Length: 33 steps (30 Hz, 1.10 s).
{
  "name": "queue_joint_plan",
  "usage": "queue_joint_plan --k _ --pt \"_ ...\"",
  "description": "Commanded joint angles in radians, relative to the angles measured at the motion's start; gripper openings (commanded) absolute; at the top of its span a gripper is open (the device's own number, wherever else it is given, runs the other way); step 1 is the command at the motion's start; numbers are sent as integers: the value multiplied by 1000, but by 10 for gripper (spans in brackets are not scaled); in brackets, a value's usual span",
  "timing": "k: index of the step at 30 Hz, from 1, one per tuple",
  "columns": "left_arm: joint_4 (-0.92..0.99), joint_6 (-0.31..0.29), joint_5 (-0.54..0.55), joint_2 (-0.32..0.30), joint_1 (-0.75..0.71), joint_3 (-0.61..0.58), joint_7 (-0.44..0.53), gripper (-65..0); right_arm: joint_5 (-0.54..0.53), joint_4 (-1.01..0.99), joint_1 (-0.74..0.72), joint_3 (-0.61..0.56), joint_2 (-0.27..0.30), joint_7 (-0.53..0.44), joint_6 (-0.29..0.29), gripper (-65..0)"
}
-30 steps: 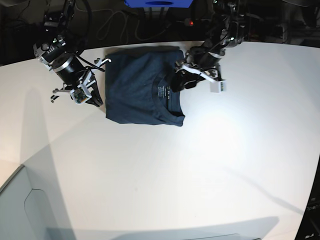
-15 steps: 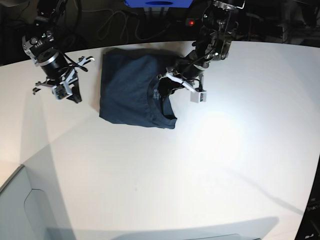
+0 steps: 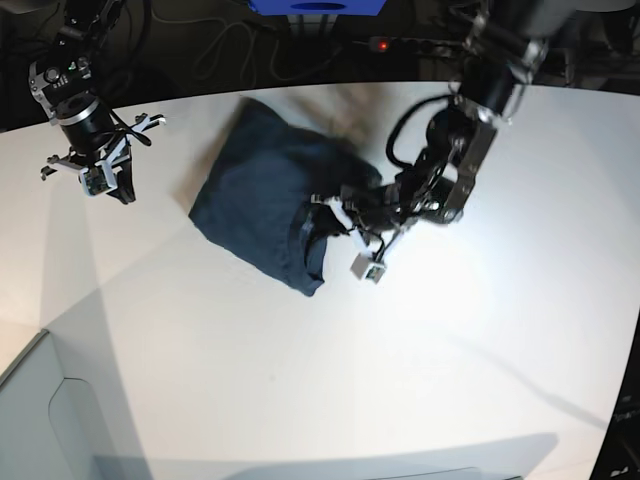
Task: Fold the T-shirt properly
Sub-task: 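Grasp the bundle side with the left gripper and rotate it upright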
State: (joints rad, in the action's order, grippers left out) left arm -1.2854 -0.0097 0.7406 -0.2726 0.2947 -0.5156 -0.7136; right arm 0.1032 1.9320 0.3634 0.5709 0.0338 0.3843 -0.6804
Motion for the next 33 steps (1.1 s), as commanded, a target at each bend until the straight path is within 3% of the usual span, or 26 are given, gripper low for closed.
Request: queue_joint_plan --k 1,6,10,16,18,22,24,28,33 --pt "5 1 1 -9 61 -54 -2 -650 -15 20 -4 4 7 -25 -18 -650" --pt "91 1 1 -7 243 -314 5 -650 -10 19 -11 2 -18 -25 -18 -650" --pt "132 1 1 31 366 -529 9 -650 -10 17 -10 -1 -19 -25 -18 -650" --pt "146 1 0 69 441 -651 -2 -650 -10 13 -14 -2 -19 -23 -18 -649" --pt "135 1 0 69 459 -668 -31 -600 -10 11 -14 -4 -19 -23 -18 -649" --pt "114 4 0 65 466 -668 -59 -380 -10 10 -16 -5 -19 -23 -18 -649" --pt "76 4 0 52 467 -668 -45 -316 -9 10 -31 -5 -19 -23 -18 -649" --pt "-17 9 0 0 470 -639 -41 -306 -9 8 -36 -5 -18 -23 -18 -649" --pt "-122 9 0 -83 413 -460 -50 -306 -9 -36 -37 -41 -13 -23 -18 -650"
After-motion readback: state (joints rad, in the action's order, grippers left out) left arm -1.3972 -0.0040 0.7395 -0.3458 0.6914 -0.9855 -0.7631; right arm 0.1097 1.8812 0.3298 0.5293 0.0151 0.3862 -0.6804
